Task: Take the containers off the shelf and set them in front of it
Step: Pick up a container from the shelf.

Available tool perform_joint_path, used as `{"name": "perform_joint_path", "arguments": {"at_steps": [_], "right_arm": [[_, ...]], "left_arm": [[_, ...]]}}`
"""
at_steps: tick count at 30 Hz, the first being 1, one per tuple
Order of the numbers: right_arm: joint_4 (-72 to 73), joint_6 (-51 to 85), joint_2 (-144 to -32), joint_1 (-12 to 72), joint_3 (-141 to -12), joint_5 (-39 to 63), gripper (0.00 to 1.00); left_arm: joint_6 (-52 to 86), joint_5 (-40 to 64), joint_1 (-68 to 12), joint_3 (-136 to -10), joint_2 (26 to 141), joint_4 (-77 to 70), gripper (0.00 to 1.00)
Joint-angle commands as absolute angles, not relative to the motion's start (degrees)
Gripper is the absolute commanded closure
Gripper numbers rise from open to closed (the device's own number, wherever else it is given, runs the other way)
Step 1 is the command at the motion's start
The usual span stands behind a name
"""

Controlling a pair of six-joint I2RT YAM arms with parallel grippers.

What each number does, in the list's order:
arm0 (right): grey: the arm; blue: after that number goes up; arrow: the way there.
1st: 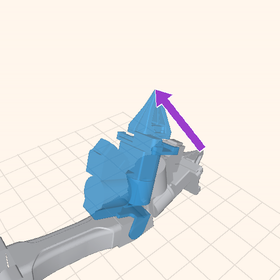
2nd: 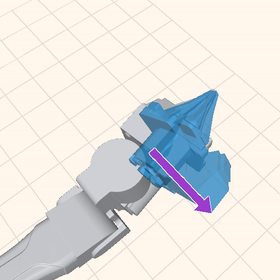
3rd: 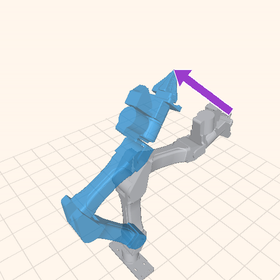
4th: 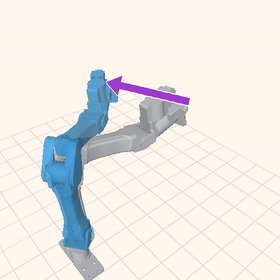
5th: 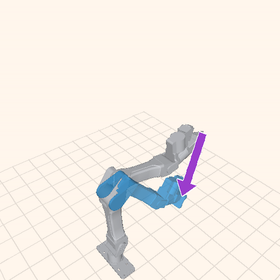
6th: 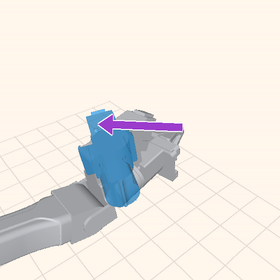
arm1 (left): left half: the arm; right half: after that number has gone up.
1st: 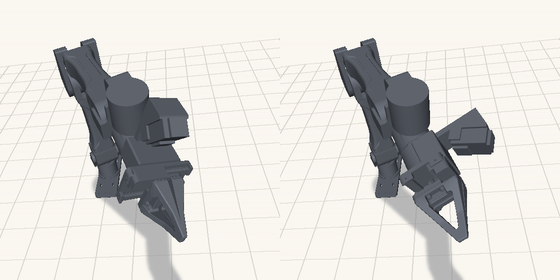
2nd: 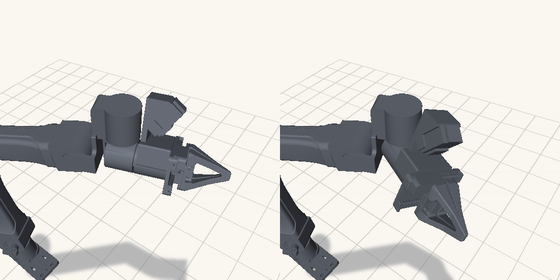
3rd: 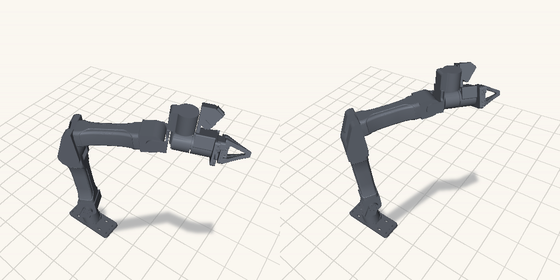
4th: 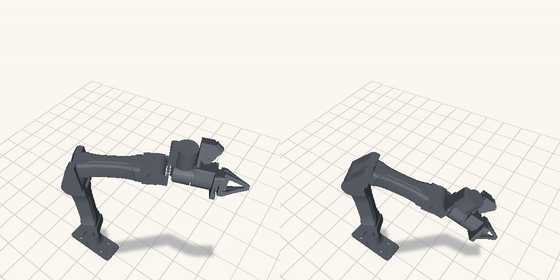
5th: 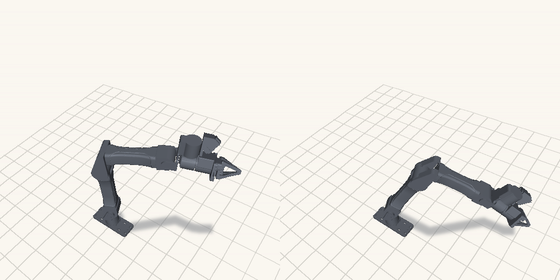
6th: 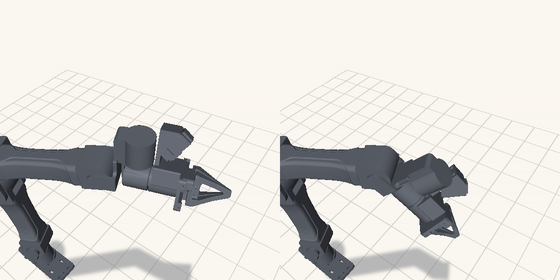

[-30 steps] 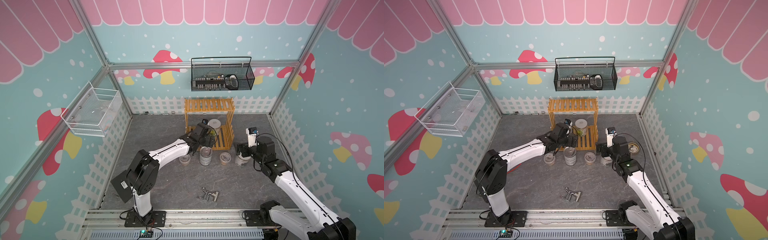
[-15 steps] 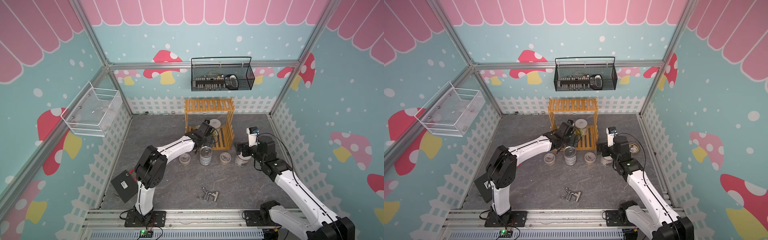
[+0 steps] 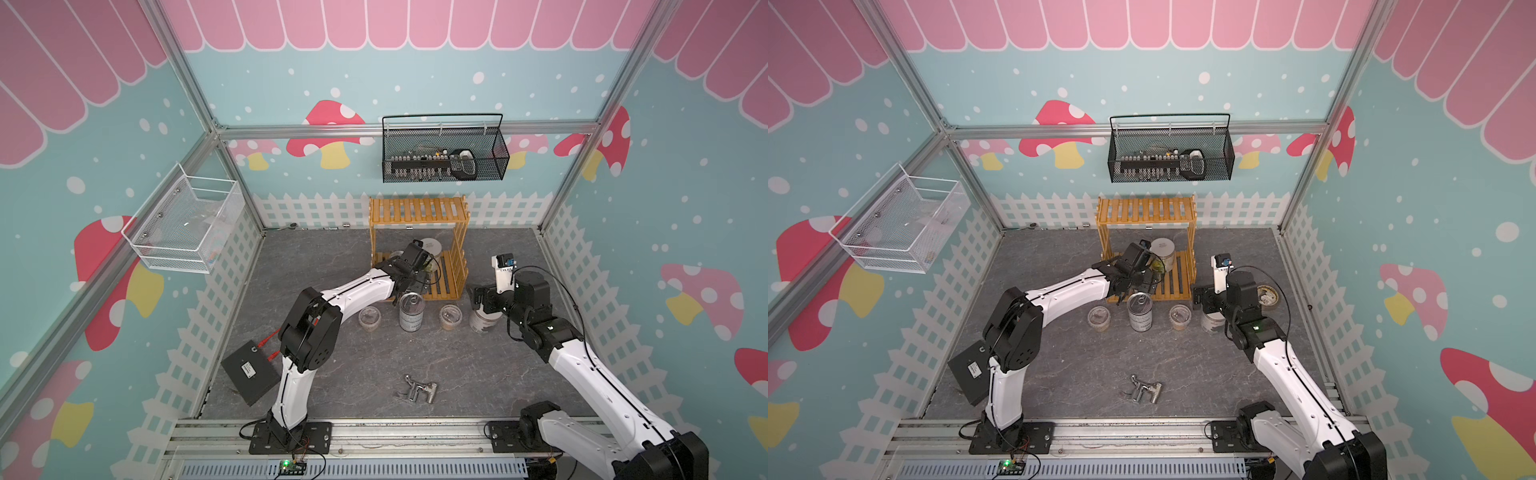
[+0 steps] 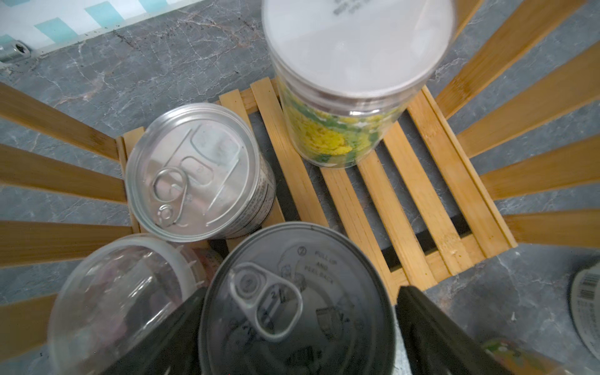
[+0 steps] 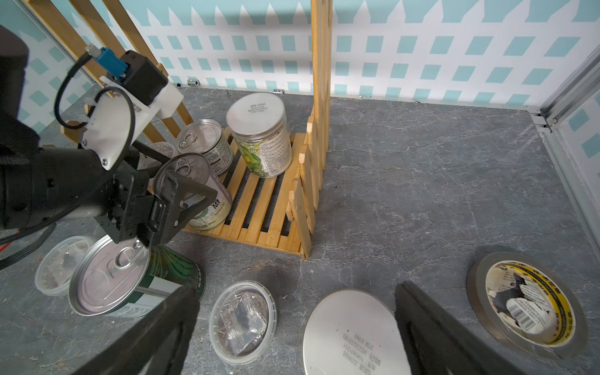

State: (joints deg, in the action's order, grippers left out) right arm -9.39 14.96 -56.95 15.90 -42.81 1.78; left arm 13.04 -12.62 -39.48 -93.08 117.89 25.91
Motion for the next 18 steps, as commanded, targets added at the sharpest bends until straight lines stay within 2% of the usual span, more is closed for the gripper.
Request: {"name": "perform_joint_path", "arguments": {"at_steps": [1, 6, 18], "right_arm": [[-8.00, 14.41, -56.95, 15.47, -43.66, 2.21, 0.01], [-7.75, 14.63, -56.96, 15.47, -43.59, 2.46, 0.01], [-7.45, 15.02, -56.09, 15.44, -43.23, 1.94, 0.01]], "left_arm": [[12.28, -11.95, -39.42, -94.39, 118.53, 27.28, 0.19], [11.61, -12.30, -39.30, -94.61, 117.51, 27.43, 0.29], [9.32, -10.67, -39.33, -97.74, 113.64, 29.63, 0.32]]}}
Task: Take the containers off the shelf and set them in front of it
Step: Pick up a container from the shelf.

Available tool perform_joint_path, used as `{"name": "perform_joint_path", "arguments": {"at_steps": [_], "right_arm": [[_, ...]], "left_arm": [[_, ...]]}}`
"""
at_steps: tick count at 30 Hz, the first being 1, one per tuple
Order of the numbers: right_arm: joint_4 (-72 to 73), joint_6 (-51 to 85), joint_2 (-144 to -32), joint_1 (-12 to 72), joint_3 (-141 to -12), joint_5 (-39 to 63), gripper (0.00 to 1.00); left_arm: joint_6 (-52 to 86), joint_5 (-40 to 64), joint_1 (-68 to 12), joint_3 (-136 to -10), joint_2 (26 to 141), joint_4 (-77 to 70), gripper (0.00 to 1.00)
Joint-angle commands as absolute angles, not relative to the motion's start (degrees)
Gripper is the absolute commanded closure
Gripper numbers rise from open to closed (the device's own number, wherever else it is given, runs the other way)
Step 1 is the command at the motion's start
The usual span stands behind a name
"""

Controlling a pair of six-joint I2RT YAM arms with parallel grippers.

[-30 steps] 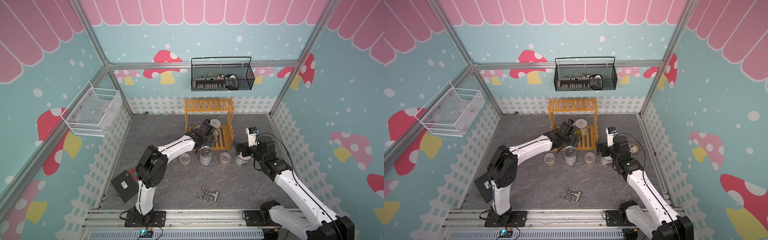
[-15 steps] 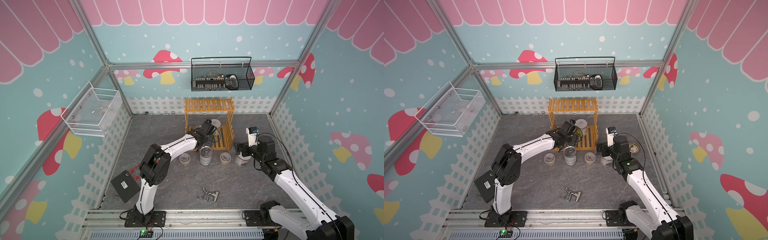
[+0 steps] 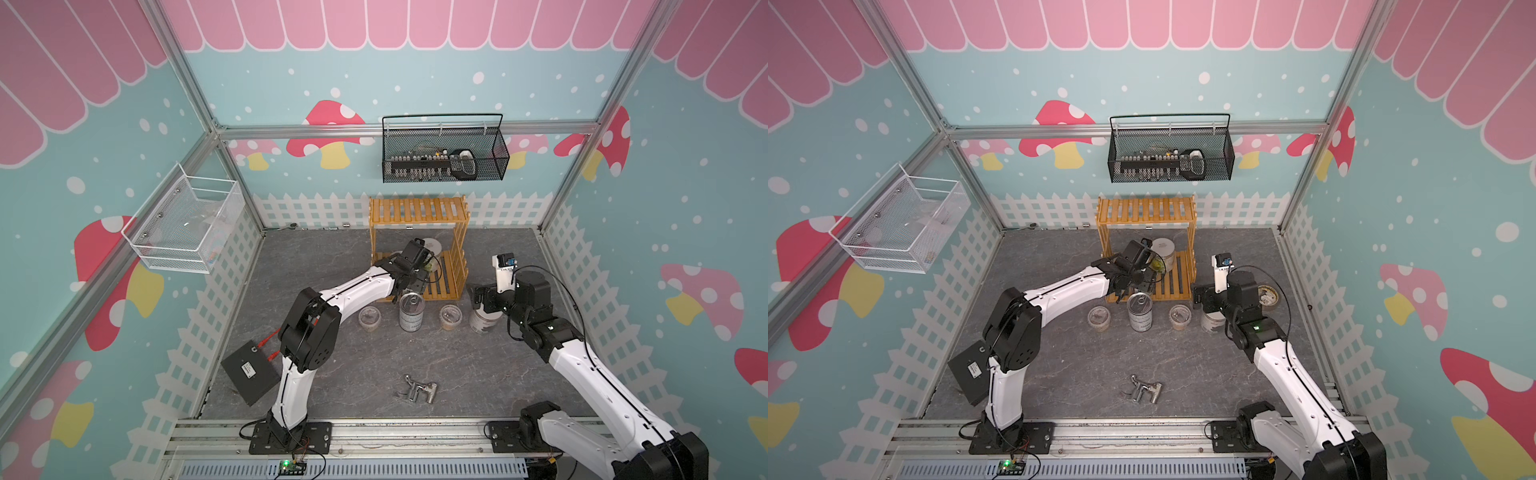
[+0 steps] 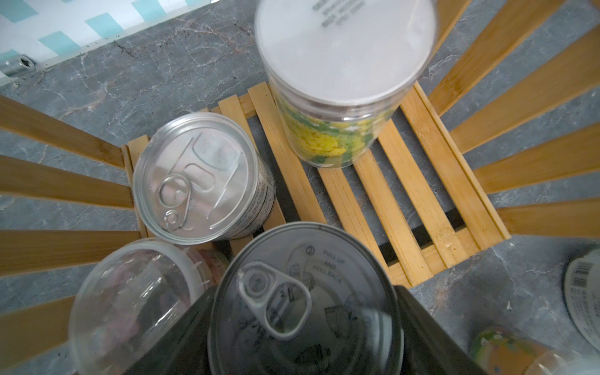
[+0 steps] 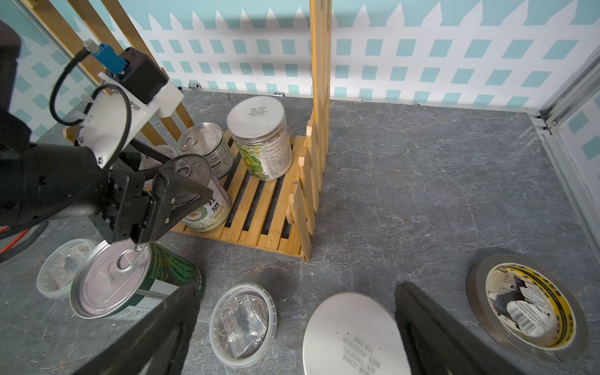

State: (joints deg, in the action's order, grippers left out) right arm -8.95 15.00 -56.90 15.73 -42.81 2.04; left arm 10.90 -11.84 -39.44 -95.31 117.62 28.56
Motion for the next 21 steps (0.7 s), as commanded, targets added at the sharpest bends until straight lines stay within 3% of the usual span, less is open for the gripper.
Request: {"name": "perform_joint_path", "arguments": {"at_steps": [1, 11, 21], "right_arm": [[-7.43, 15.03, -55.99, 15.45, -43.16, 1.98, 0.01], [-7.47, 14.41, -55.73, 15.43, -43.95, 5.09, 0.01], [-7.12, 13.84, -56.23, 15.43, -44.86, 5.70, 0.01]], "left_arm": [[9.18, -10.43, -39.30, -97.68, 113.03, 29.67, 0.32], [7.85, -5.53, -39.40, -96.76, 104.06, 33.84, 0.33], [8.48, -1.97, -40.35, -87.95, 86.94, 41.24, 0.34]]}}
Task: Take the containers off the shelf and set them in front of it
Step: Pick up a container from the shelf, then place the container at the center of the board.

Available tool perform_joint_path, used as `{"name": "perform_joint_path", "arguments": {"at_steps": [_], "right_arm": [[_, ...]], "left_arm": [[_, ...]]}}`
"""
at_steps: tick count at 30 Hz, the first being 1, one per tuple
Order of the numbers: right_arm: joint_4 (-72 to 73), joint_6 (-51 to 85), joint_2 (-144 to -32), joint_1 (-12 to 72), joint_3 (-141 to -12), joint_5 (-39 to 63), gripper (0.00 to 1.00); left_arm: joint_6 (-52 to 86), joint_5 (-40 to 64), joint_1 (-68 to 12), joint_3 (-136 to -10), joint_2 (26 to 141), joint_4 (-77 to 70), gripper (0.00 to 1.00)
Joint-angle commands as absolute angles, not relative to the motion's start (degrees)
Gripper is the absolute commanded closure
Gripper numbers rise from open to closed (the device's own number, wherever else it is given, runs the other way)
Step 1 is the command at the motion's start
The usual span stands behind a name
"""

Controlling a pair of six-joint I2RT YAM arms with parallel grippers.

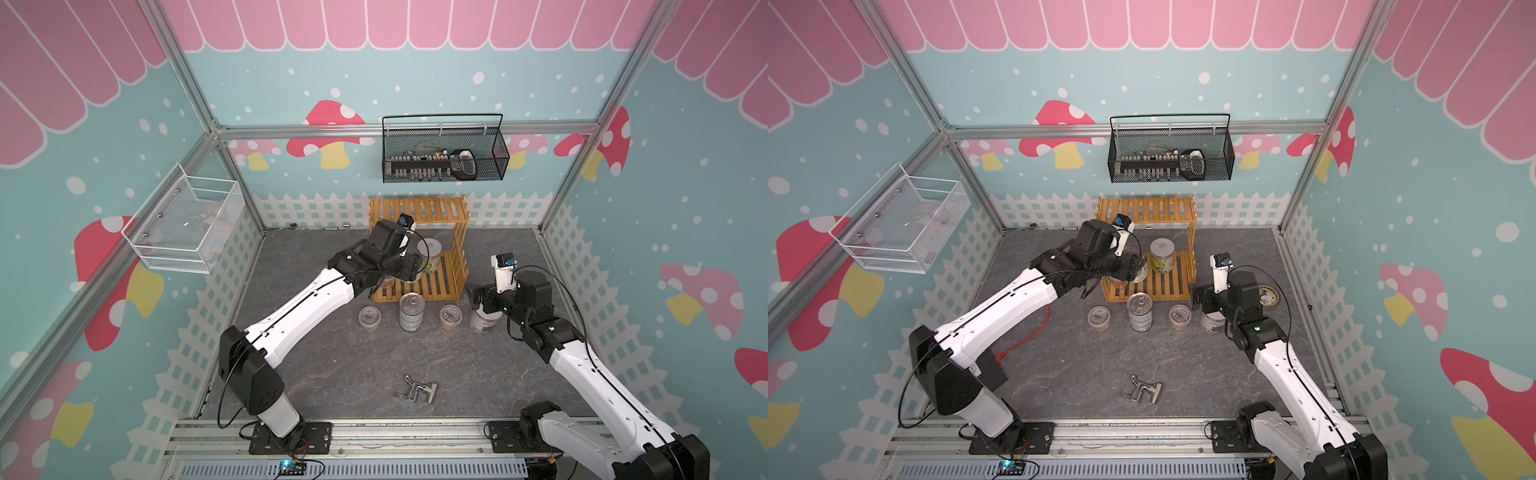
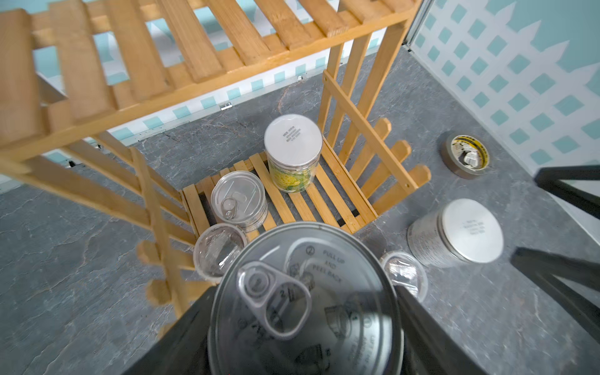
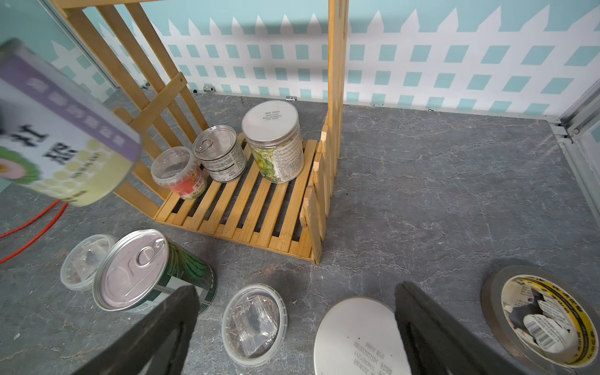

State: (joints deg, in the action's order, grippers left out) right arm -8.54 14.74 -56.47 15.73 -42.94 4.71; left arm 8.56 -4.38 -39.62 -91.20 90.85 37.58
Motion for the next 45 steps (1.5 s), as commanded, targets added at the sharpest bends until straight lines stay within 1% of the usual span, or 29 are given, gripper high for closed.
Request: {"name": "perform_joint_path", "arguments": {"at_steps": [1, 3, 6, 9, 12, 14, 18, 20, 24, 36, 40, 45], "right_arm": [[-7.12, 13.67, -56.38, 15.38, -44.96, 5.83, 0.01], [-7.21, 13.37, -56.60, 15.44, -45.16, 5.96, 0.01], [-7.17, 13.36, -56.94, 15.43, -45.29, 6.85, 0.01], [-7.02, 13.67, -57.39, 15.40, -45.41, 7.81, 0.01], [-7.10, 13.80, -57.49, 15.39, -45.37, 8.50, 0.01], [-7.11, 13.80, -57.39, 15.39, -45.32, 8.69, 0.01], [-7.11, 13.89, -57.39, 15.42, -45.15, 9.88, 0.01], [-7.12, 13.82, -57.31, 15.40, -45.15, 10.33, 0.01], [-7.03, 13.80, -57.05, 15.38, -45.03, 10.60, 0.01], [-6.75, 13.27, -56.25, 15.39, -44.18, 10.35, 0.01], [-6.84, 13.10, -55.94, 15.40, -44.06, 9.76, 0.01], [-6.76, 13.10, -55.96, 15.38, -44.08, 9.49, 0.01]], "left_arm": [[9.04, -1.62, -40.73, -85.90, 84.98, 41.54, 0.34], [10.32, -1.38, -41.60, -82.45, 81.48, 42.99, 0.34], [13.64, -3.98, -43.34, -78.59, 76.53, 45.95, 0.34], [17.94, -5.49, -47.34, -74.38, 72.27, 47.01, 0.35], [23.66, -10.81, -51.37, -70.47, 69.17, 50.44, 0.35], [27.98, -12.14, -53.70, -66.31, 66.80, 51.16, 0.35], [34.88, -16.33, -55.72, -58.52, 63.77, 51.22, 0.35], [38.39, -20.55, -56.65, -55.61, 63.84, 50.79, 0.35], [39.96, -23.04, -57.39, -53.88, 67.34, 49.04, 0.34], [42.86, -25.90, -57.57, -46.08, 71.26, 42.68, 0.33], [42.01, -25.05, -57.57, -43.81, 70.40, 38.43, 0.33], [41.77, -24.73, -57.40, -42.77, 71.70, 37.01, 0.32]]}}
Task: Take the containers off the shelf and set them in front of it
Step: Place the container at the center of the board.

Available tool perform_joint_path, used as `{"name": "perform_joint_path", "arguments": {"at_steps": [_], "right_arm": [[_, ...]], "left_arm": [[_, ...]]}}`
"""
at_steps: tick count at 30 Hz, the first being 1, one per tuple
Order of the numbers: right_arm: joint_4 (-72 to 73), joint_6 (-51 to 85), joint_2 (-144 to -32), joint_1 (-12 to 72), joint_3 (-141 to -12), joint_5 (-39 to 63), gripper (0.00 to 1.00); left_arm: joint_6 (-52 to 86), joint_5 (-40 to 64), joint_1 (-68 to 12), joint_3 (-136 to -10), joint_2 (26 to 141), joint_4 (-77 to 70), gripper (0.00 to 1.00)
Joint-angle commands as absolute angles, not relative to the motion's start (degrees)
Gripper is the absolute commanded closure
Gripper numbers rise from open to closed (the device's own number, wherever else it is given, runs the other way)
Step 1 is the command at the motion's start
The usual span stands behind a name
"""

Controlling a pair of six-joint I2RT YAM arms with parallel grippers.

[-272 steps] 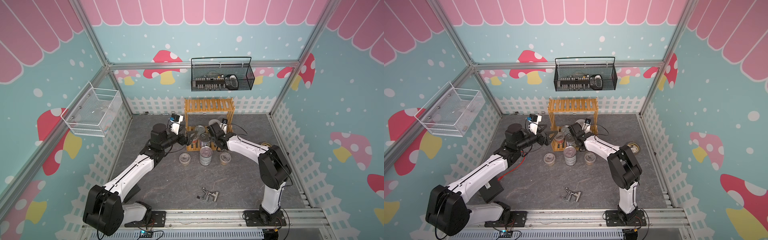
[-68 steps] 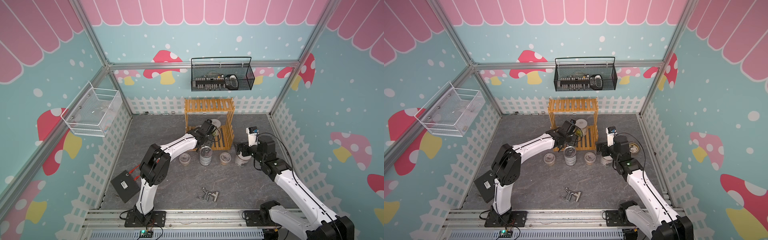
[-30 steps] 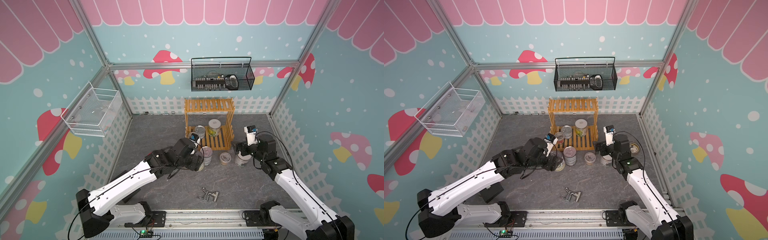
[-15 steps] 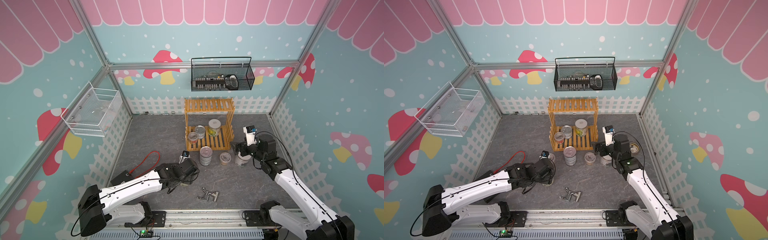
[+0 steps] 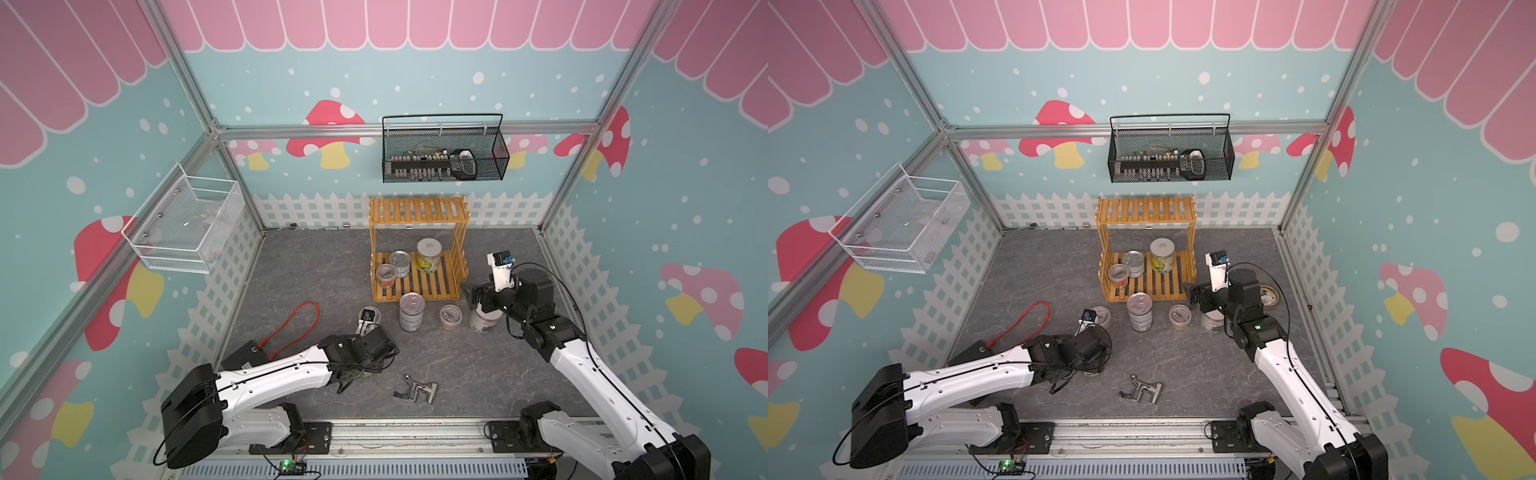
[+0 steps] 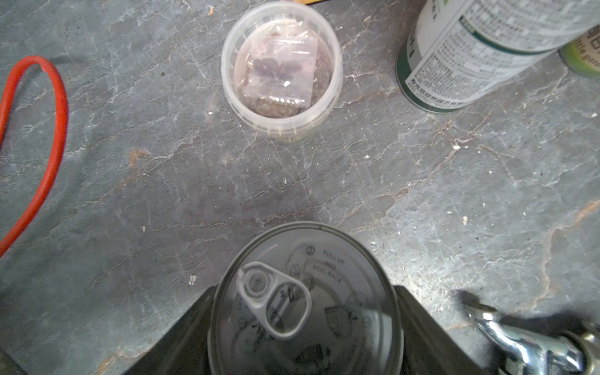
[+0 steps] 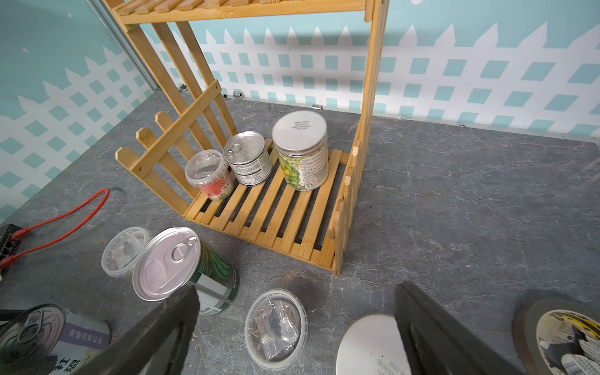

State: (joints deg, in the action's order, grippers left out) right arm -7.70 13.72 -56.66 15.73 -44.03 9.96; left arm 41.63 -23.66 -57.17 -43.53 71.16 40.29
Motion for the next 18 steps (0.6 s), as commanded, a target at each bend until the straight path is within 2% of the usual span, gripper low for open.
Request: {"name": "perform_joint_path", "arguments": {"at_steps": [1, 11, 18], "right_arm": [[-6.76, 13.10, -55.99, 15.40, -44.21, 9.47, 0.01], [-6.87, 13.10, -55.90, 15.38, -44.17, 9.25, 0.01], [-6.94, 12.92, -56.05, 15.39, -44.55, 9.46, 0.01]], "left_arm": [[41.51, -24.53, -57.20, -42.47, 71.84, 36.32, 0.32], [40.61, -24.02, -56.16, -42.08, 73.10, 35.42, 0.27], [40.78, -25.33, -56.11, -42.45, 73.32, 35.95, 0.16]]}}
